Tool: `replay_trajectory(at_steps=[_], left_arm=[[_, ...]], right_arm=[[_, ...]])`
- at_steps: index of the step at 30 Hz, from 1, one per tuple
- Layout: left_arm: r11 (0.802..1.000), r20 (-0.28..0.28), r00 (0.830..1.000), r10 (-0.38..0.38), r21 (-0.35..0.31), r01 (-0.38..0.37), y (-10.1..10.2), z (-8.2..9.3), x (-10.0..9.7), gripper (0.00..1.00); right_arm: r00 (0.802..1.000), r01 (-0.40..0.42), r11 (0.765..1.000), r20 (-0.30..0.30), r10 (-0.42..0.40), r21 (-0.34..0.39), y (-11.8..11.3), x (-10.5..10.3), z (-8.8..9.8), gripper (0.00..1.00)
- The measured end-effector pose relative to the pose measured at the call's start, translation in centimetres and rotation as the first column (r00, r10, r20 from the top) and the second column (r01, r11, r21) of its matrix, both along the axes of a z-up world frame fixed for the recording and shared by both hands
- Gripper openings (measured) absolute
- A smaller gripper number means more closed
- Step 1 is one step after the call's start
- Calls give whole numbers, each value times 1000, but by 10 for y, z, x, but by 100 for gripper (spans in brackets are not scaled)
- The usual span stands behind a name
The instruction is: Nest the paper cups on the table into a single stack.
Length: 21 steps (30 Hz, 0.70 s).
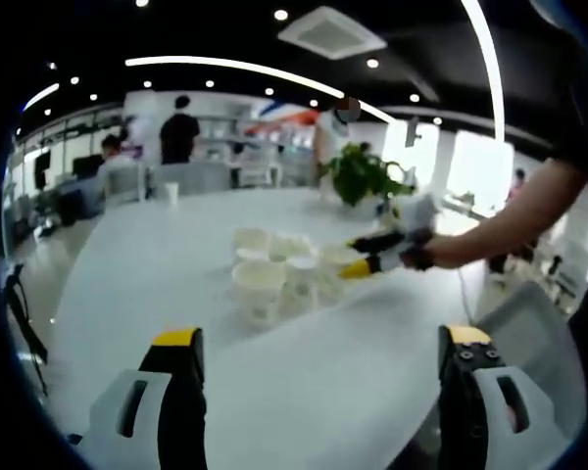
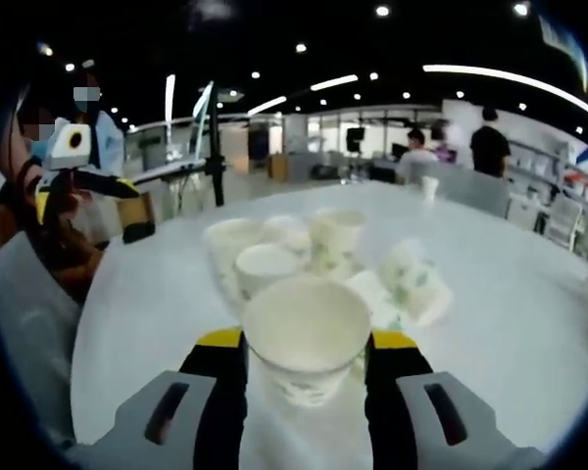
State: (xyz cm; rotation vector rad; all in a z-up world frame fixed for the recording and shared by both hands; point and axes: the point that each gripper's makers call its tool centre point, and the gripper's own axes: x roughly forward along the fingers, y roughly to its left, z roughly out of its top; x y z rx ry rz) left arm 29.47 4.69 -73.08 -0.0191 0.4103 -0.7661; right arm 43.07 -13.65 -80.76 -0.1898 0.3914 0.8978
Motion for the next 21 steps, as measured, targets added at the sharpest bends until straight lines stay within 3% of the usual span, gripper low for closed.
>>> replay_trajectory(at_steps=[15, 21], left_arm=[[1000, 8, 1000, 3, -12, -3, -3, 2, -4, 98], [1000, 10, 1000, 3, -18, -3, -3, 1, -7, 98]], right_arm=[[1000, 17, 998, 11, -18, 64, -10, -20, 18, 41], [999, -34, 992, 32, 30, 120, 1, -40, 27, 41]])
